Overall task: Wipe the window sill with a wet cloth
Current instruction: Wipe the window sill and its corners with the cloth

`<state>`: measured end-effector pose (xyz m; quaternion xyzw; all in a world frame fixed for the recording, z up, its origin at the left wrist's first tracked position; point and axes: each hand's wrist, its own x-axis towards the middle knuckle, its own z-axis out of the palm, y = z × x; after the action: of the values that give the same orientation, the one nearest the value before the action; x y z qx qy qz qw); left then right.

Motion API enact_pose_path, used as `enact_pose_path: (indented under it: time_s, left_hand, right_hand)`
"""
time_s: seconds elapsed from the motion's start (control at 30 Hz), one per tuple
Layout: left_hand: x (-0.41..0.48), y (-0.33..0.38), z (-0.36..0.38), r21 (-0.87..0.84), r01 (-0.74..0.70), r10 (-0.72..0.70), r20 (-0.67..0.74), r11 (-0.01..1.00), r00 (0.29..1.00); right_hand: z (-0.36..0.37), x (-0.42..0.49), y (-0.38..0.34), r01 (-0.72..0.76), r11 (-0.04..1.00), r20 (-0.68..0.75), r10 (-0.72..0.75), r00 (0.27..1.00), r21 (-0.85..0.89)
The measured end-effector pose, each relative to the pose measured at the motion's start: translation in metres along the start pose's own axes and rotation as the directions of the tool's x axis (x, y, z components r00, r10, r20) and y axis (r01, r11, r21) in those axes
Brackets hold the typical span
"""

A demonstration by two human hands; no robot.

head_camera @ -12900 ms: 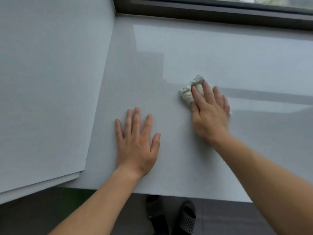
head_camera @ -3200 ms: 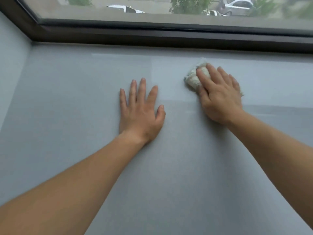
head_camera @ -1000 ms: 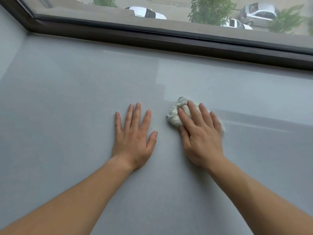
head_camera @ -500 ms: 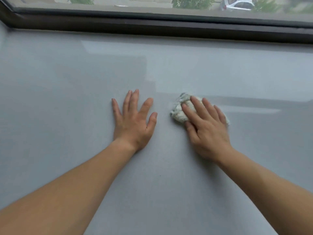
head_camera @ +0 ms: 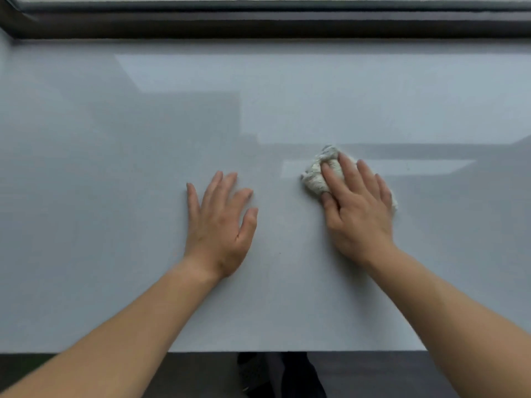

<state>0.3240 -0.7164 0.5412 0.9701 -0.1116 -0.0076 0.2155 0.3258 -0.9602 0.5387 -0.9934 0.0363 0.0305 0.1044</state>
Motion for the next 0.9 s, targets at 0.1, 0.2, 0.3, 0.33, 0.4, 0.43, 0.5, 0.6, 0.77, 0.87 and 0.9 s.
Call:
enact_pose_path:
  time_s: [0.1, 0.2, 0.3, 0.33, 0.4, 0.43, 0.5, 0.6, 0.77, 0.87, 0.9]
  left_hand:
    - [-0.02, -0.002, 0.007, 0.115, 0.005, -0.016, 0.094, 0.993, 0.995]
    - [-0.018, 0.0, 0.003, 0.117, 0.035, -0.047, 0.101, 0.992, 0.994]
    - [-0.02, 0.001, 0.001, 0.161, 0.018, -0.04, 0.135, 0.987, 0.99]
    - [-0.022, 0.0, 0.0, 0.18, 0.017, -0.044, 0.145, 0.984, 0.988]
    - [-0.022, 0.001, 0.0, 0.207, 0.02, -0.053, 0.153, 0.978, 0.987]
    - [-0.022, 0.001, 0.001, 0.211, 0.023, -0.056, 0.155, 0.977, 0.986]
    - [-0.022, 0.001, 0.001, 0.212, 0.031, -0.065, 0.155, 0.977, 0.986]
    - [-0.019, 0.0, 0.002, 0.216, 0.044, -0.078, 0.154, 0.975, 0.985]
    - [-0.021, -0.004, -0.003, 0.192, 0.041, -0.071, 0.153, 0.981, 0.986]
    - [-0.017, 0.0, -0.004, 0.131, 0.098, -0.118, 0.154, 0.987, 0.981]
    - [-0.015, 0.003, -0.003, 0.108, 0.125, -0.139, 0.143, 0.986, 0.98]
  right_hand:
    - [0.007, -0.035, -0.036, -0.055, 0.998, -0.054, 0.056, 0.997, 0.028]
    - [0.015, -0.092, -0.05, 0.21, 0.977, 0.016, -0.21, 0.978, -0.015]
    - [0.009, -0.102, -0.023, 0.351, 0.935, 0.062, -0.348, 0.935, -0.042]
    - [0.008, -0.097, -0.016, 0.318, 0.946, 0.059, -0.315, 0.947, -0.063]
    - [0.003, -0.088, -0.014, 0.102, 0.994, 0.023, -0.101, 0.995, -0.029]
    - [0.004, -0.089, -0.023, -0.012, 1.0, -0.007, 0.012, 1.0, 0.005]
    - [0.01, -0.109, -0.049, -0.069, 0.997, -0.044, 0.07, 0.997, 0.026]
    - [0.018, -0.161, -0.067, 0.215, 0.977, 0.029, -0.215, 0.976, -0.008]
    - [0.011, -0.157, -0.031, 0.305, 0.952, 0.07, -0.302, 0.951, -0.034]
    - [0.008, -0.146, -0.033, 0.021, 1.0, -0.012, -0.021, 1.0, 0.022]
    - [0.009, -0.15, -0.039, -0.024, 0.999, -0.038, 0.025, 0.999, 0.033]
